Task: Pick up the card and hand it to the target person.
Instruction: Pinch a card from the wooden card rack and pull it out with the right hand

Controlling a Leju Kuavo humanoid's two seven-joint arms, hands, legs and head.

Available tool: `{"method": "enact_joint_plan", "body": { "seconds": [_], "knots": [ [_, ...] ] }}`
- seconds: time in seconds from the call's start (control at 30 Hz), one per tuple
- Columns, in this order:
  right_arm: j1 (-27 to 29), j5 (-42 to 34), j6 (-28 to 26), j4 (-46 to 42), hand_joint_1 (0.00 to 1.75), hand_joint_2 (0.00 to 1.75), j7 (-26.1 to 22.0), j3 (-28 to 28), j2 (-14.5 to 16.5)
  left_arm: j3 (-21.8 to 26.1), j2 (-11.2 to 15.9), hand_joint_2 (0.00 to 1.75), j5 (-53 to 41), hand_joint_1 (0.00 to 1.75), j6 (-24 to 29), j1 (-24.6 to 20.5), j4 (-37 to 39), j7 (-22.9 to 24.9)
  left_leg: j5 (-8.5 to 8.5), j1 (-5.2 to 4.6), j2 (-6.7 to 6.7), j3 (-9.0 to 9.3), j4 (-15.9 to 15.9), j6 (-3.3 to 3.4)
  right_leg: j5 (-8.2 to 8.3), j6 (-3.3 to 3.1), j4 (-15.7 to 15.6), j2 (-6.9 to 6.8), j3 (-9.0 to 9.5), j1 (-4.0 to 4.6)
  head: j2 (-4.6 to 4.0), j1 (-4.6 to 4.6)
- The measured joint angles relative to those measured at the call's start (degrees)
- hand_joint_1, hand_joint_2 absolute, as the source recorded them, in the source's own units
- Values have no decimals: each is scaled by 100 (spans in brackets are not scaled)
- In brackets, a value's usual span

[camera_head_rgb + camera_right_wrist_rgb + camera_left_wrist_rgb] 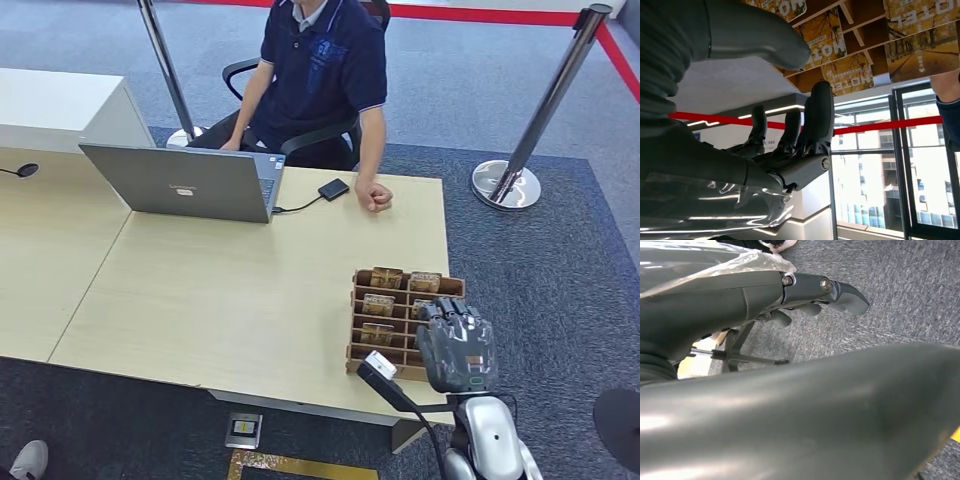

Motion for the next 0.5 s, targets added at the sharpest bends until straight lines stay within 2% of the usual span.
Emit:
{"method": "enact_joint_plan", "body": {
  "seconds": [0.1, 0.3, 0.4, 0.5],
  "knots": [
    [-1, -20, 1, 58, 80, 175, -28, -49, 10, 2, 0, 0, 14, 0, 3, 1, 1, 0, 0, 0, 0, 0, 0, 0, 0, 0, 0, 0, 0, 0, 0, 0],
    [-7, -47, 7, 184, 82, 175, -34, -115, 25, 8, 0, 0, 28, 0, 13, 1, 5, 1, 0, 0, 0, 0, 1, 0, 0, 0, 0, 0, 0, 0, 0, 0],
    [-40, -86, 4, 276, 88, 175, -69, -154, 39, 11, 0, 0, 28, 0, 14, 2, 6, 0, 0, 0, 0, 0, 1, 1, 0, 0, 0, 0, 1, 0, 0, 0],
    [-106, -126, -28, 432, 86, 175, -116, -222, 66, 15, 0, 0, 28, 0, 15, 3, 7, 0, 1, 0, 0, 0, 1, 2, 1, 1, 0, 0, 1, 0, 0, 0]
  ]
}}
